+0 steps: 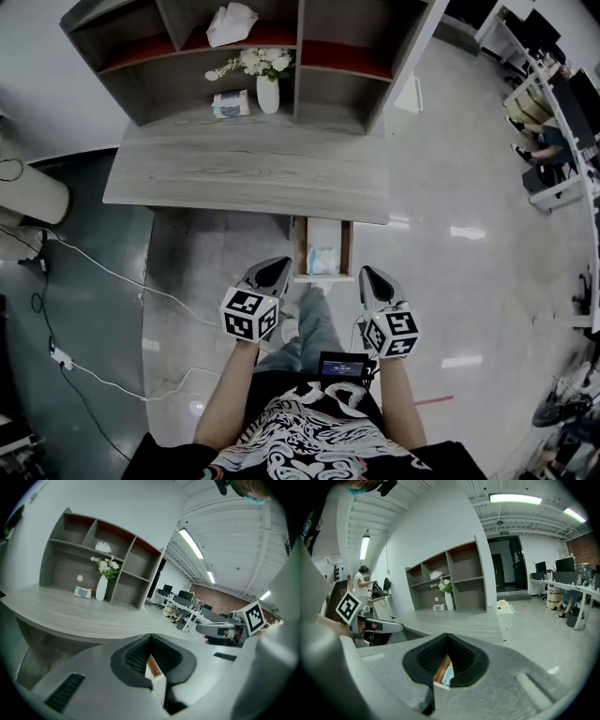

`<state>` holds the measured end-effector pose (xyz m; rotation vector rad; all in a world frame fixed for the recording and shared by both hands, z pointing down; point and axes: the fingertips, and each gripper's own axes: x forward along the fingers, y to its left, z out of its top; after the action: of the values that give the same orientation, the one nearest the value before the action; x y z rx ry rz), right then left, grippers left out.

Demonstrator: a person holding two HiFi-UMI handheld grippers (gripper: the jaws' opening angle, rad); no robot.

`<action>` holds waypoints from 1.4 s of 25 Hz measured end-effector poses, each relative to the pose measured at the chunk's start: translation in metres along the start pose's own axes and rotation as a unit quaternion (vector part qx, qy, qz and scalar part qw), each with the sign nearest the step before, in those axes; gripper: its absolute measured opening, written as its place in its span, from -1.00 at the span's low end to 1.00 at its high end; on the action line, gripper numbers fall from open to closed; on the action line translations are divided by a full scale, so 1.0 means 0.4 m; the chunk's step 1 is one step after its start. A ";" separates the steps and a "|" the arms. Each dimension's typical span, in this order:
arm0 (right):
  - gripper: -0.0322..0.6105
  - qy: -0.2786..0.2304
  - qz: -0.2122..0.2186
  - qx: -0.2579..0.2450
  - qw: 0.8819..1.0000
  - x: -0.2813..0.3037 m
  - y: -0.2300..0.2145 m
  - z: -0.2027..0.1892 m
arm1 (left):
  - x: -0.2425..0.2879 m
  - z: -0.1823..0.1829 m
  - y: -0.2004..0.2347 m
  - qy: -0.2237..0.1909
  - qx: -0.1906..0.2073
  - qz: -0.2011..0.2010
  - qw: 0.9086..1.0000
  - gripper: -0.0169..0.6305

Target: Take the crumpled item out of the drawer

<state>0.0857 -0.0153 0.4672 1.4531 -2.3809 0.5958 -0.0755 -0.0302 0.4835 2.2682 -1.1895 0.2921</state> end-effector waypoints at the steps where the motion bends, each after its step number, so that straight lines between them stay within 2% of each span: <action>1: -0.88 0.004 0.000 0.002 1.000 0.005 -0.004 -0.012 | 0.005 -0.001 0.007 0.002 -0.001 0.002 1.000 -0.95; 8: -0.88 0.024 -0.001 0.014 1.000 0.054 -0.032 -0.060 | 0.032 -0.012 0.040 0.014 -0.003 0.014 1.000 -0.95; 19: -0.88 0.035 0.027 0.027 0.999 0.133 -0.075 -0.050 | 0.125 -0.029 0.073 0.040 -0.009 0.023 0.999 -0.95; 25: -0.88 0.077 0.011 0.002 0.997 0.165 -0.107 -0.110 | 0.163 -0.071 0.088 0.067 -0.001 0.023 0.997 -0.95; 31: -0.88 0.095 0.020 0.007 0.995 0.195 -0.122 -0.148 | 0.201 -0.100 0.106 0.078 -0.007 0.020 0.997 -0.95; 35: -0.88 0.128 0.025 -0.012 0.991 0.218 -0.129 -0.208 | 0.224 -0.131 0.116 0.095 -0.010 0.027 0.995 -0.95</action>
<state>0.0948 -0.0632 0.5889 1.2279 -2.2213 0.7154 -0.0574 -0.0831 0.5825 2.1396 -1.1494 0.5036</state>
